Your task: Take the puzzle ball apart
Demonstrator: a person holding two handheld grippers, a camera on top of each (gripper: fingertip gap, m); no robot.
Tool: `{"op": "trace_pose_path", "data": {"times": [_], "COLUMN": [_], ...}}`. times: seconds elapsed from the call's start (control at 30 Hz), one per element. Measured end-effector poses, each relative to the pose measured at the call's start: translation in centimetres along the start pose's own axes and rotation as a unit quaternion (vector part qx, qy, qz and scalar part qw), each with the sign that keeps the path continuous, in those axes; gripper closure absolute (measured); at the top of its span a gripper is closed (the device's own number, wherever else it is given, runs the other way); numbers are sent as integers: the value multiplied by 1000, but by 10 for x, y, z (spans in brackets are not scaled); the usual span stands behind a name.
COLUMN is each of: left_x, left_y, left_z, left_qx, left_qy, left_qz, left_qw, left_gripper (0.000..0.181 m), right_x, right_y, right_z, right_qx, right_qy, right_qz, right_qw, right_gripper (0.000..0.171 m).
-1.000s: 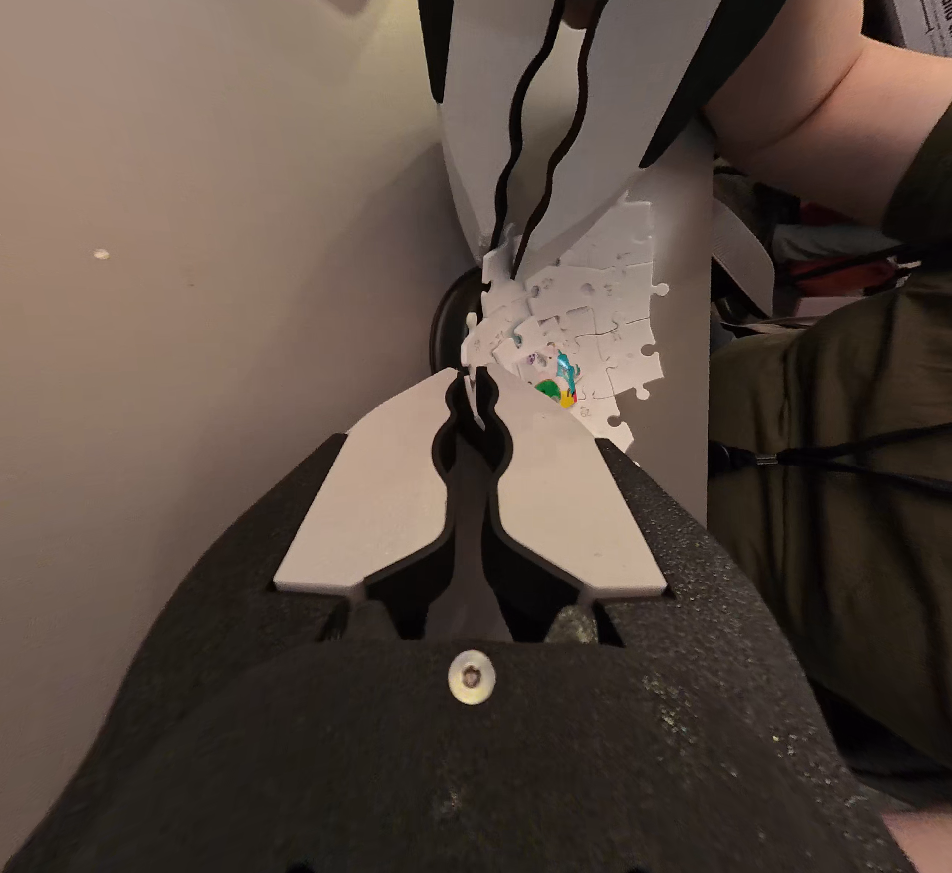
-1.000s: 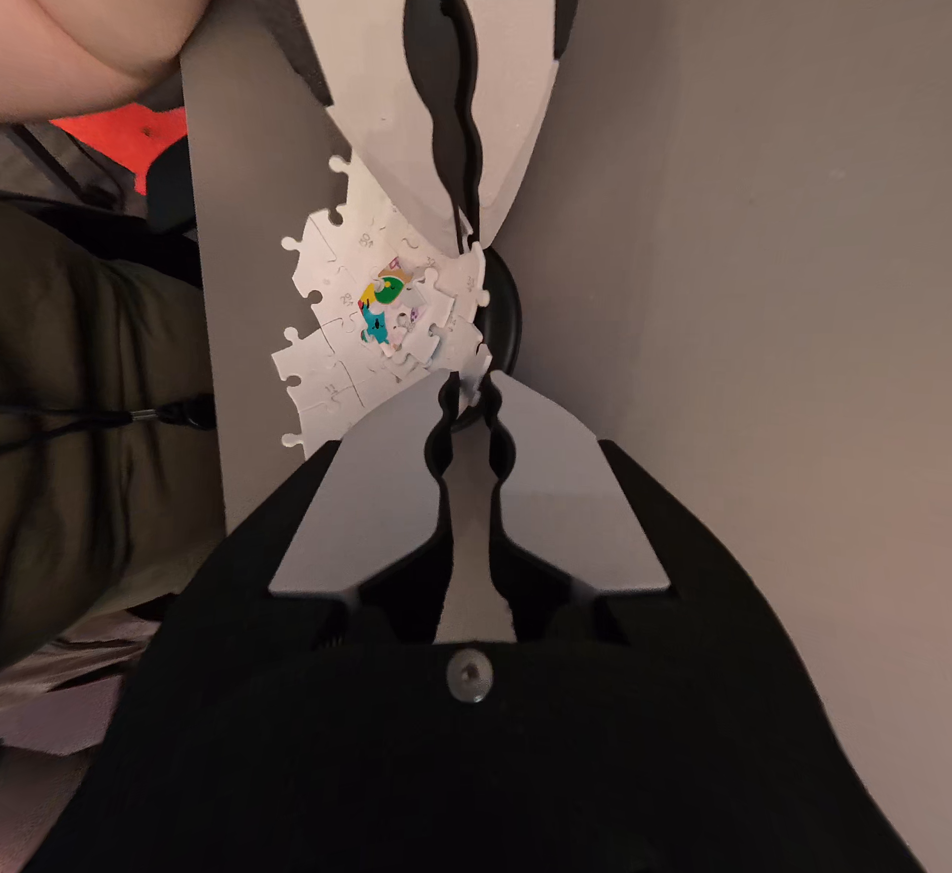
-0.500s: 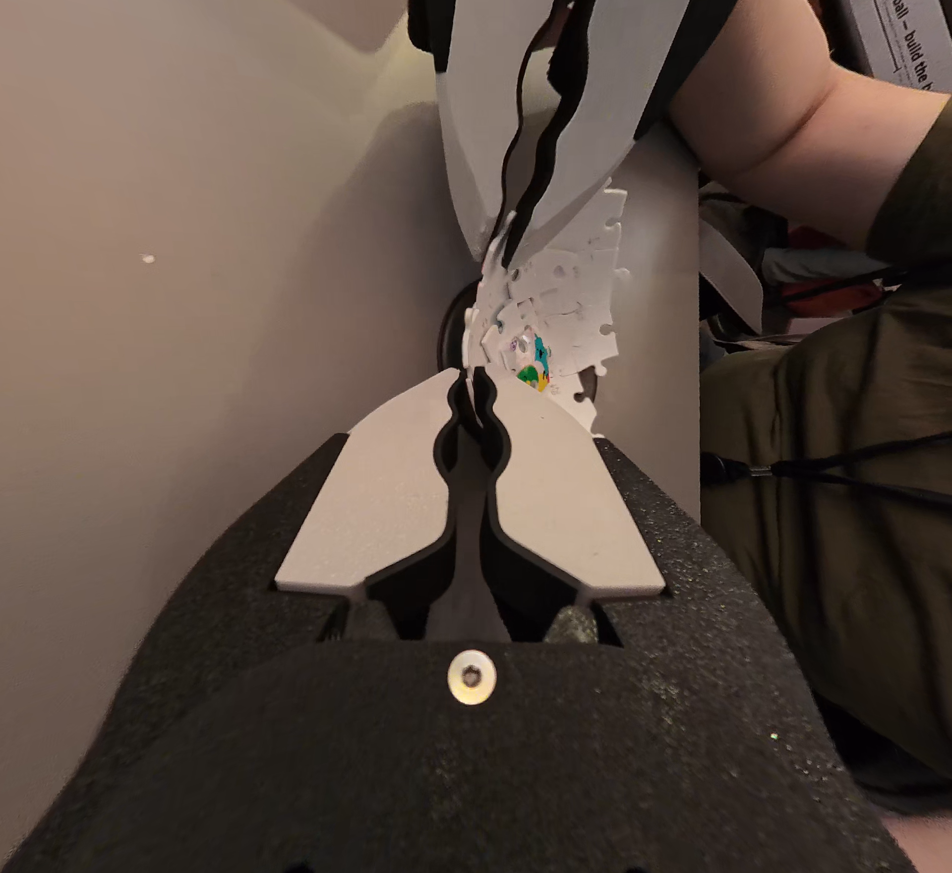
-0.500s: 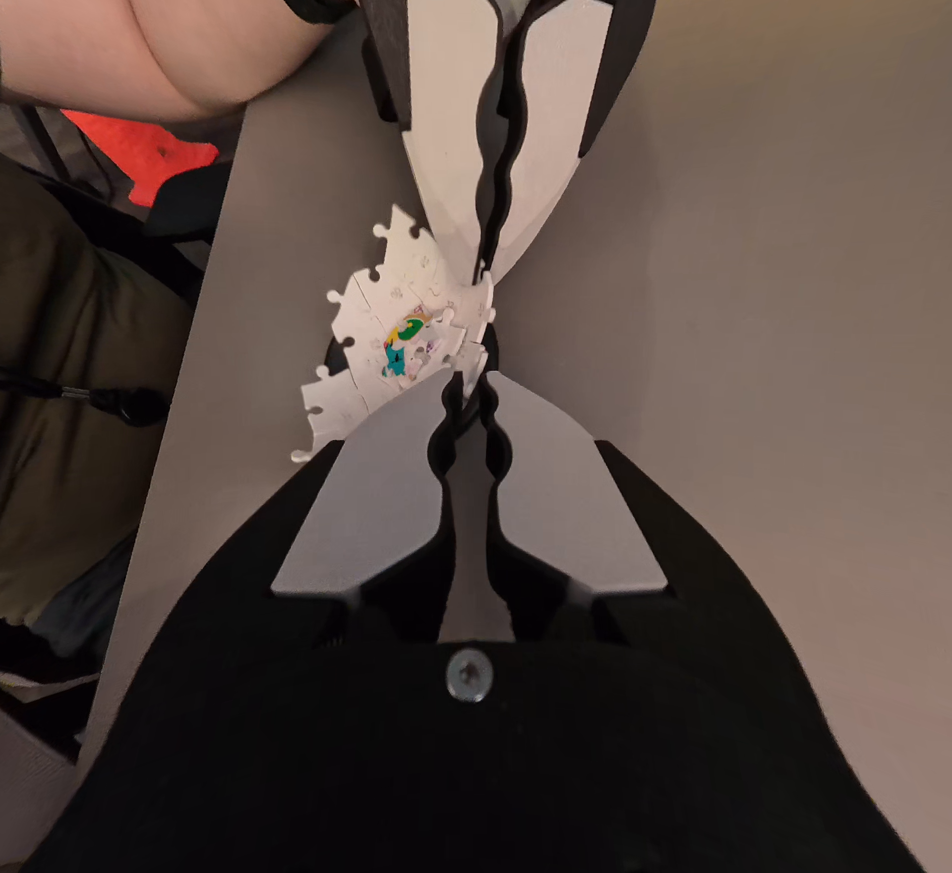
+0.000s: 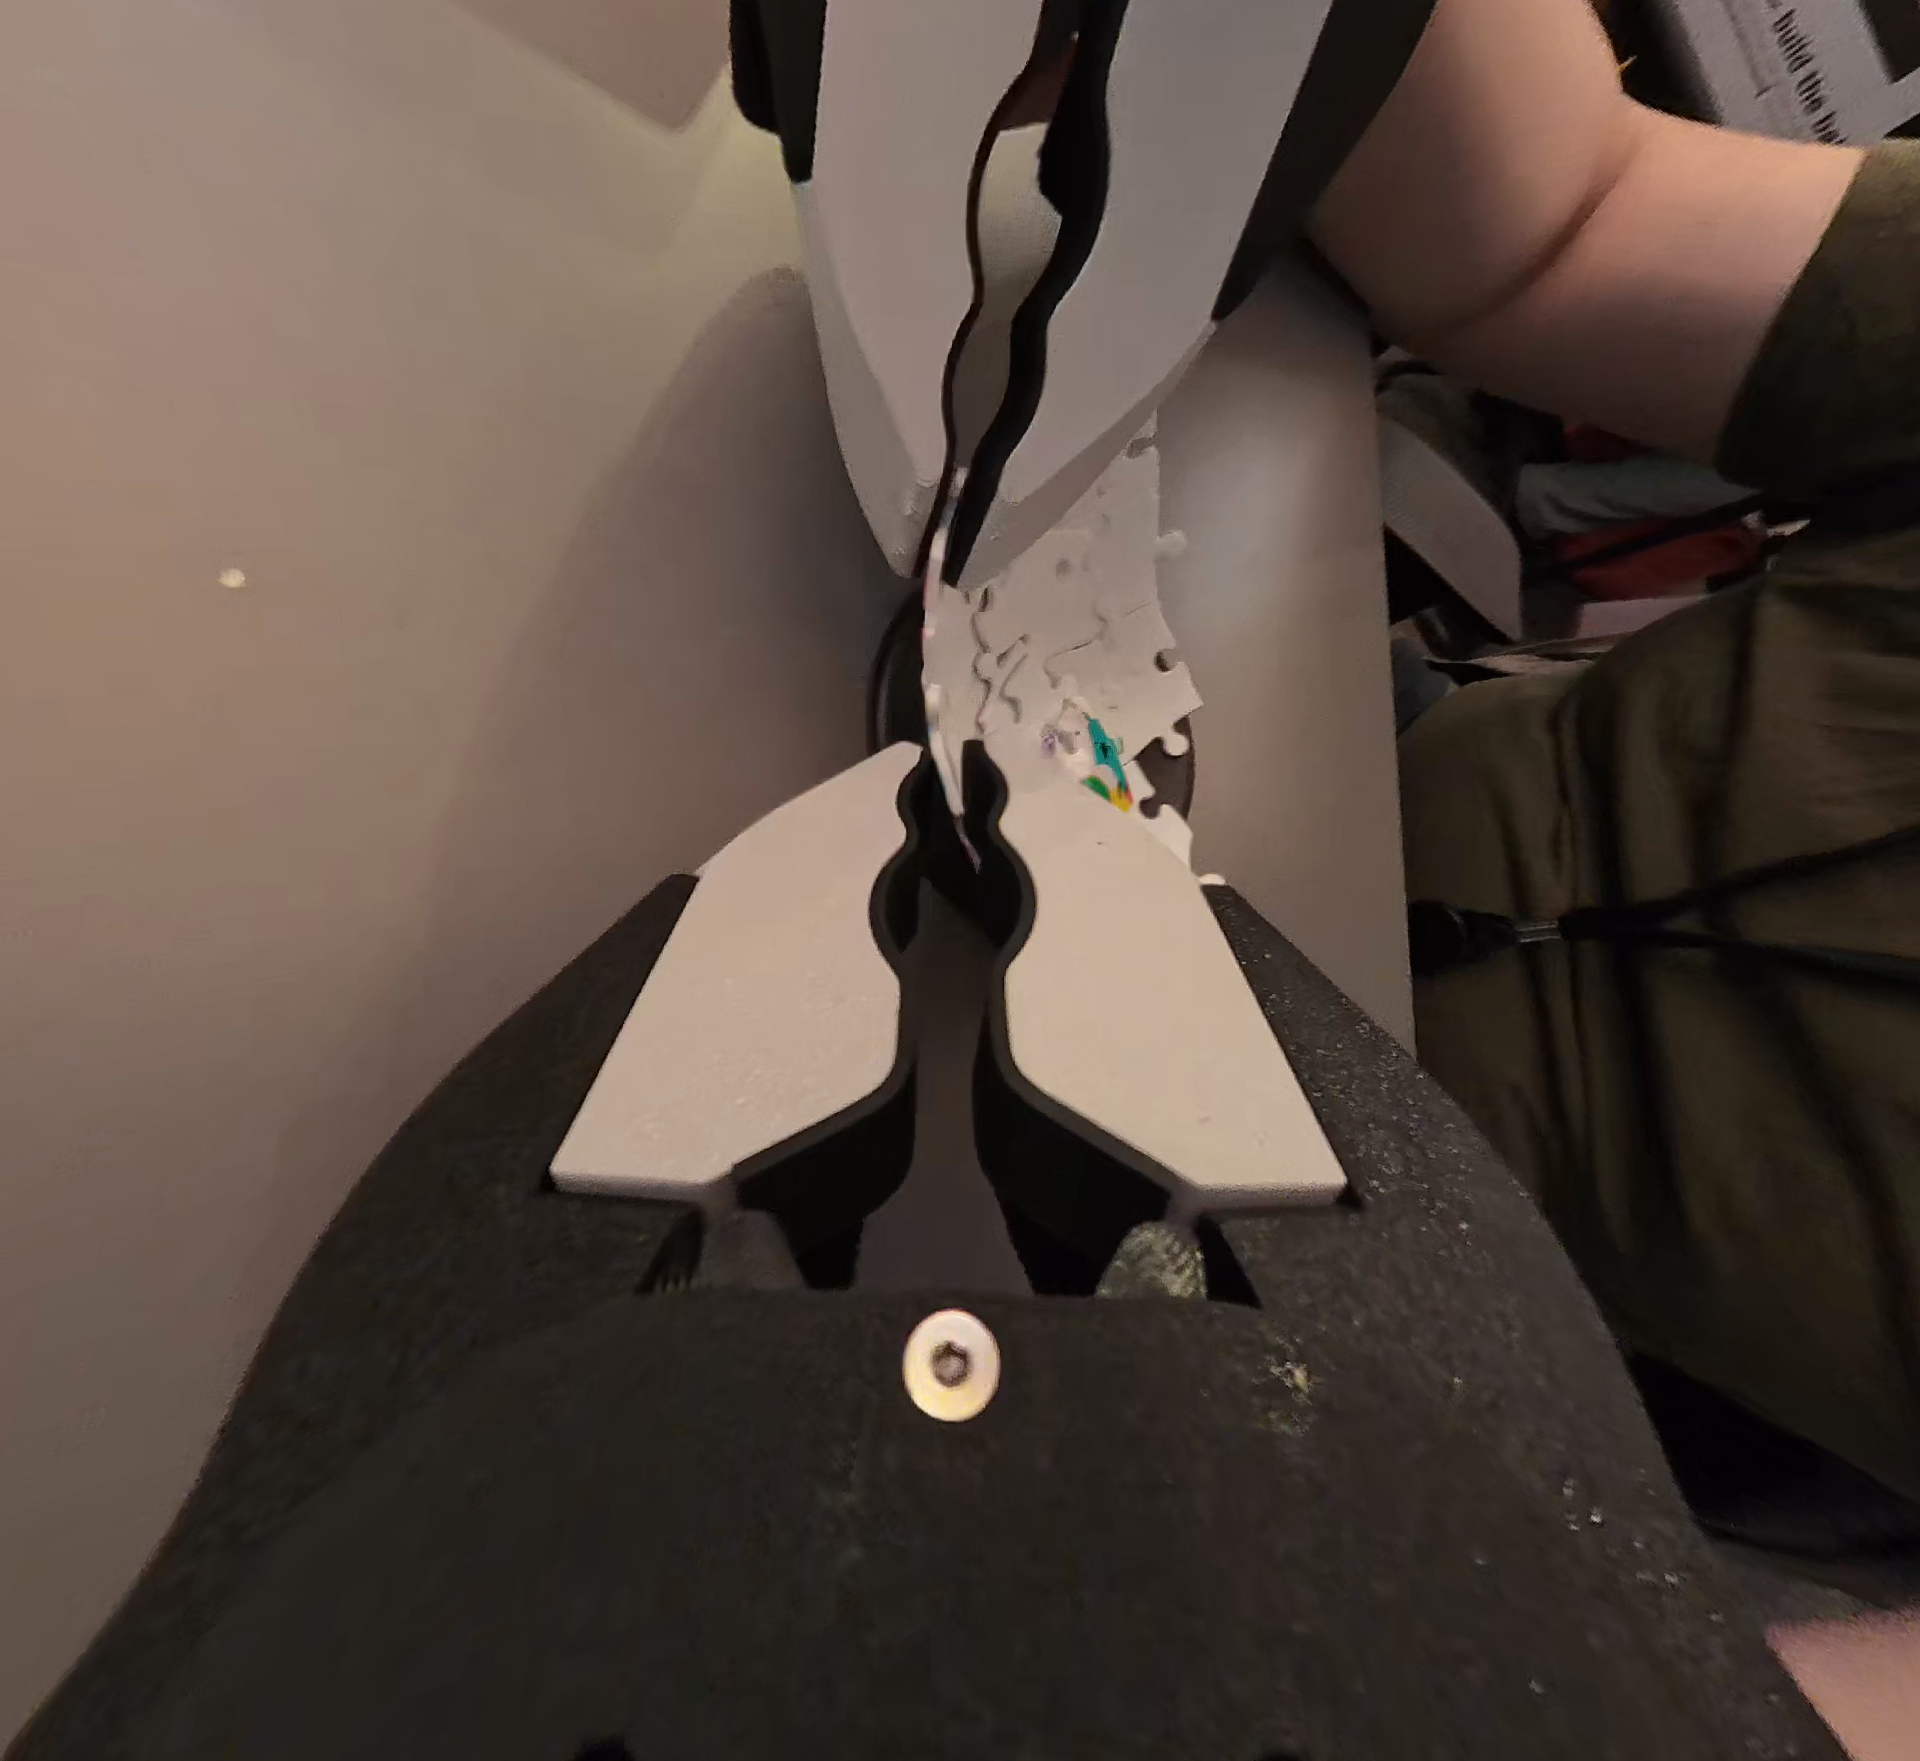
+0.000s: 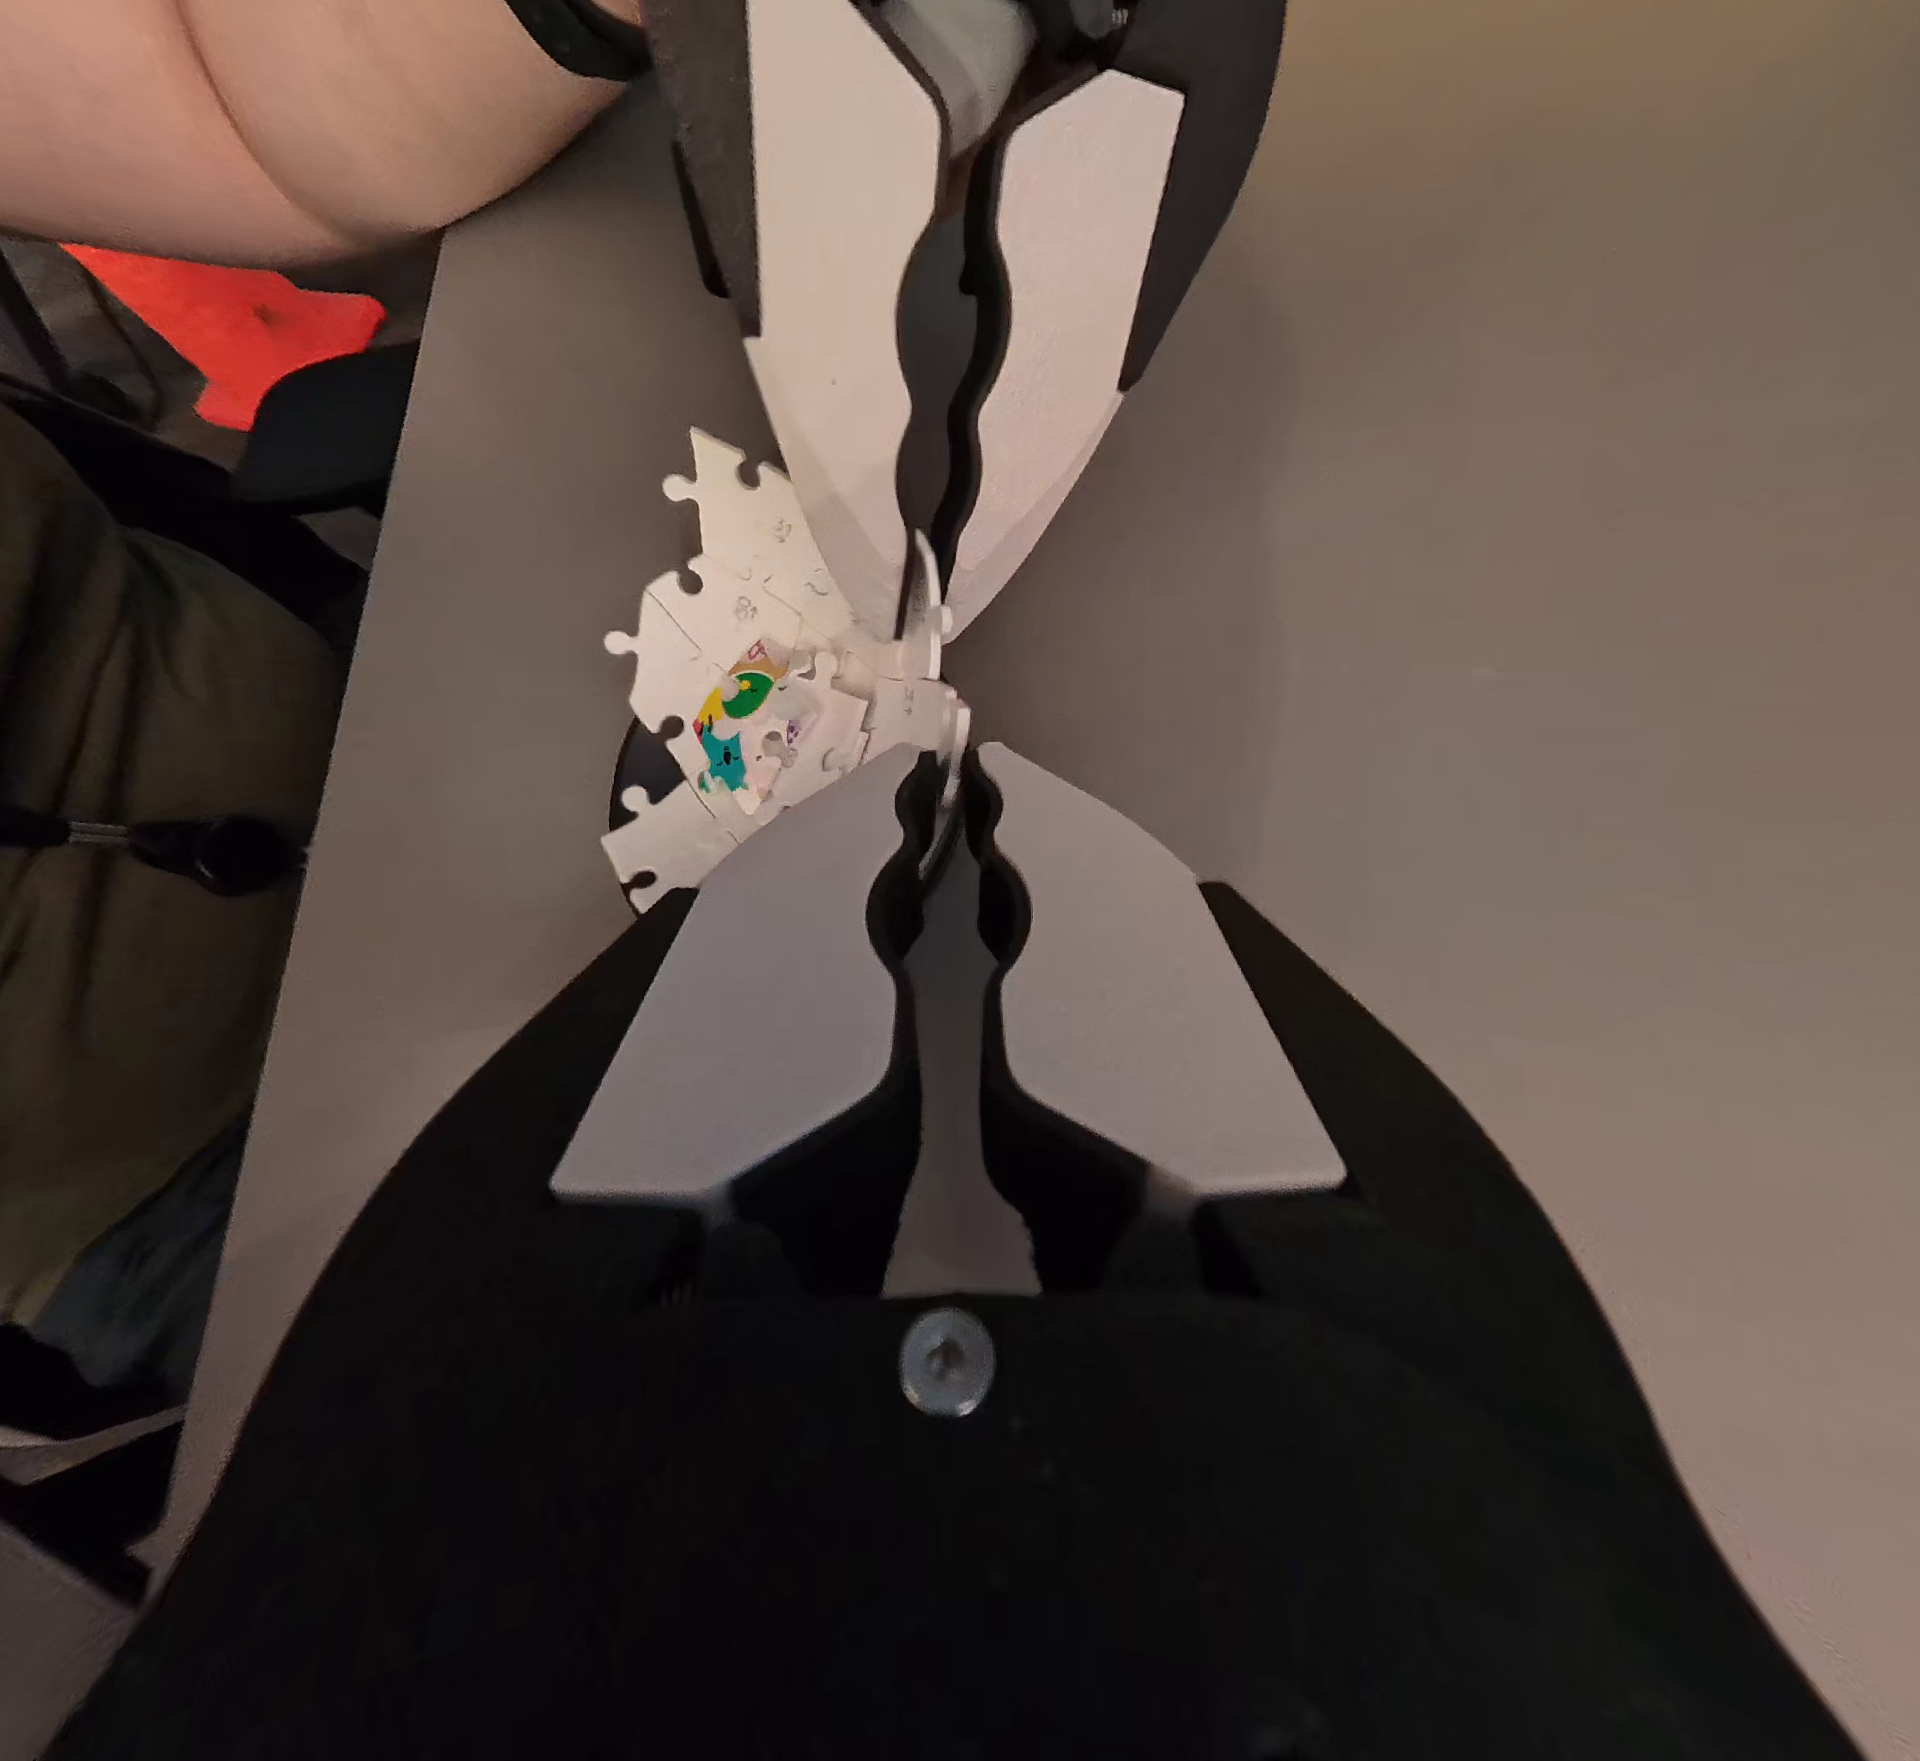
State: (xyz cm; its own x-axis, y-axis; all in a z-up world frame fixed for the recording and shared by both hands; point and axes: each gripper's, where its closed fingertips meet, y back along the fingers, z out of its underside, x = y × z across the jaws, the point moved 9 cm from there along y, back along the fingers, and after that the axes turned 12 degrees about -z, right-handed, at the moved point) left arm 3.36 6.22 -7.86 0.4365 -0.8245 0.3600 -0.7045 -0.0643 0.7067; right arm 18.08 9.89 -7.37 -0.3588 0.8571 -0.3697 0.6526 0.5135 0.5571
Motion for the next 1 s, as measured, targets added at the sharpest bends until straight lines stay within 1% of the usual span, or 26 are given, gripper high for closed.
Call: {"op": "trace_pose_path", "data": {"times": [0.07, 0.13, 0.27, 0.33, 0.37, 0.43, 0.5, 0.57, 0.77, 0.9, 1.0], "left_x": [0, -2, -4, -4, -3, -1, 1, 2, 7, 9, 8], "left_y": [-2, -2, -3, -1, 0, 1, 0, -1, -3, -1, 0], "left_z": [1, 0, 0, -1, -2, -4, -4, -4, -7, -7, -7], "left_qx": [-9, -4, 6, 11, 15, 23, 13, 13, 12, 17, 25], "left_qy": [0, 8, 13, 8, 1, -12, -15, -16, -59, -79, -79], "left_qz": [-1, -1, -11, -22, -25, -32, -35, -38, -62, -73, -69], "left_qw": [1000, 1000, 1000, 1000, 1000, 999, 999, 999, 996, 994, 994], "left_gripper": [177, 177, 177, 177, 177, 178, 178, 178, 176, 176, 176], "right_x": [4, 5, 8, 6, 6, 8, 6, 6, 10, 17, 20], "right_y": [-1, 1, 8, 13, 13, 10, 7, 8, 9, 9, 11], "right_z": [1, 2, 5, 3, 2, 2, 0, -1, -1, 1, 2], "right_qx": [-2, 9, 18, 42, 51, 45, 32, 16, -15, -2, 7], "right_qy": [-24, -36, -56, -56, -60, -76, -80, -83, -93, -113, -106], "right_qz": [0, -15, -18, -31, -39, -42, -55, -42, -37, -67, -79], "right_qw": [1000, 999, 998, 997, 996, 995, 995, 996, 995, 991, 991], "right_gripper": [158, 163, 159, 158, 154, 147, 151, 165, 168, 168, 168]}}
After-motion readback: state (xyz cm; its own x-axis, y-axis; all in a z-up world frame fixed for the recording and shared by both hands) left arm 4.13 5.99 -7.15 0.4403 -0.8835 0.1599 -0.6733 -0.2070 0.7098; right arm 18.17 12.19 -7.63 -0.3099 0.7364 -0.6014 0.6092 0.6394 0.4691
